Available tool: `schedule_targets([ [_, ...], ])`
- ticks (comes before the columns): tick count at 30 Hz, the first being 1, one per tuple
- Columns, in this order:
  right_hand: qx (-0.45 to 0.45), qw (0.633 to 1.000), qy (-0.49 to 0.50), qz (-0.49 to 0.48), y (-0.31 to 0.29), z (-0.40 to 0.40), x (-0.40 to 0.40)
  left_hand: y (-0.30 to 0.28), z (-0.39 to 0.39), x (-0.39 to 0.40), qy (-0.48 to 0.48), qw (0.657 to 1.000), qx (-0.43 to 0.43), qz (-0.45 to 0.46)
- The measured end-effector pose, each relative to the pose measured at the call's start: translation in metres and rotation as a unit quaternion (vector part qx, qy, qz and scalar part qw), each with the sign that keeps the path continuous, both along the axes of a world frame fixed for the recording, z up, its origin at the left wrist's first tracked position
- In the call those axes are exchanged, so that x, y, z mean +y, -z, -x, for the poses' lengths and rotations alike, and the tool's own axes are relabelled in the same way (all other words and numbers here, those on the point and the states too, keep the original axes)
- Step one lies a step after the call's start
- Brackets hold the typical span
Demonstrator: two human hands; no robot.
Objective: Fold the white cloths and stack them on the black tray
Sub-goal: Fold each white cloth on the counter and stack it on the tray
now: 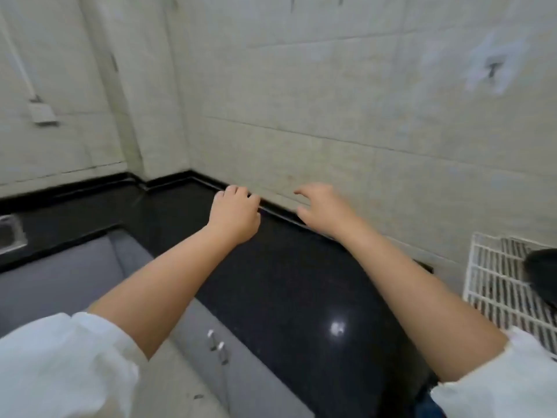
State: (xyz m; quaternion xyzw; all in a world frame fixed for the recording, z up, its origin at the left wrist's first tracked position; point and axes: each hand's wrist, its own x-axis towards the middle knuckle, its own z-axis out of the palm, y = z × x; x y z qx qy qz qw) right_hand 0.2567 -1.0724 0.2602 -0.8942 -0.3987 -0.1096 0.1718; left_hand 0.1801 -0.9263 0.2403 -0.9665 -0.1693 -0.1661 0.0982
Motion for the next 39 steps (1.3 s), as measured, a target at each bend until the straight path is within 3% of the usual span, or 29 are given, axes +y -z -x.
schedule_targets([
  [5,0.013,0.986,-0.165,0.013,0.009,0.095,0.17,0.012,0.15,0.147,-0.199,0.98,-0.012,0.013],
  [14,0.017,0.921,-0.387,0.022,0.036,0.267,0.441,0.047,0.373,0.326,-0.454,0.889,-0.009,0.05],
  [21,0.008,0.856,-0.516,0.025,0.044,0.363,0.637,0.046,0.471,0.468,-0.572,0.818,-0.041,0.046],
  [29,0.04,0.808,-0.585,0.056,0.061,0.444,0.81,0.058,0.549,0.598,-0.666,0.741,-0.044,0.073],
  [39,0.057,0.773,-0.614,0.148,0.133,0.556,1.03,0.136,0.673,0.794,-0.7,0.695,-0.024,0.163],
])
